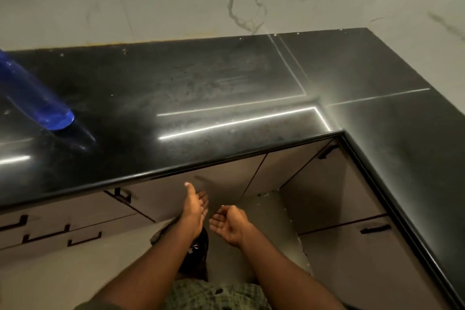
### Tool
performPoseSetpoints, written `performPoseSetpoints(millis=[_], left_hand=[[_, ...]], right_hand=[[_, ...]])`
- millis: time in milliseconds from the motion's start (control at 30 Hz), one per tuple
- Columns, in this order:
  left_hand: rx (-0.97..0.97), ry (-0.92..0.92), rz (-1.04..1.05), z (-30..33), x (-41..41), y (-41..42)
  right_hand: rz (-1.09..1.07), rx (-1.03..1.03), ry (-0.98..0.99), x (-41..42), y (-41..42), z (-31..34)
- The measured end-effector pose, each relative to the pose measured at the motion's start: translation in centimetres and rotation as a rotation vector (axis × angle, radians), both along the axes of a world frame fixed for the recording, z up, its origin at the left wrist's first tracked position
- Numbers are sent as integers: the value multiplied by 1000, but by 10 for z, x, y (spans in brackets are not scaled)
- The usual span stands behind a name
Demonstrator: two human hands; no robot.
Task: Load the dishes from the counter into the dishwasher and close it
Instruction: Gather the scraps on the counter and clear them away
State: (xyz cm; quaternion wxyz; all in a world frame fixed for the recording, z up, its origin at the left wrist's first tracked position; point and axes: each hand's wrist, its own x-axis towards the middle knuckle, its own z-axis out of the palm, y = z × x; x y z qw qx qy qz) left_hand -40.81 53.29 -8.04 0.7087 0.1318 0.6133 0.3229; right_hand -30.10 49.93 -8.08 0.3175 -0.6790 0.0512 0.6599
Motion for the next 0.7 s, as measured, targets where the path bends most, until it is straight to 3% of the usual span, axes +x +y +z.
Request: performPoseSetpoints(millis=[200, 333, 700], left_hand=[[44, -3, -80, 8, 27, 17], [72, -17, -141, 11, 46, 26], [123, -21, -393, 10, 103, 22]], right_hand=[[-98, 74, 17, 30, 20, 20], [-132, 122, 133, 47, 21, 26], [-311, 195, 66, 94, -4, 34]])
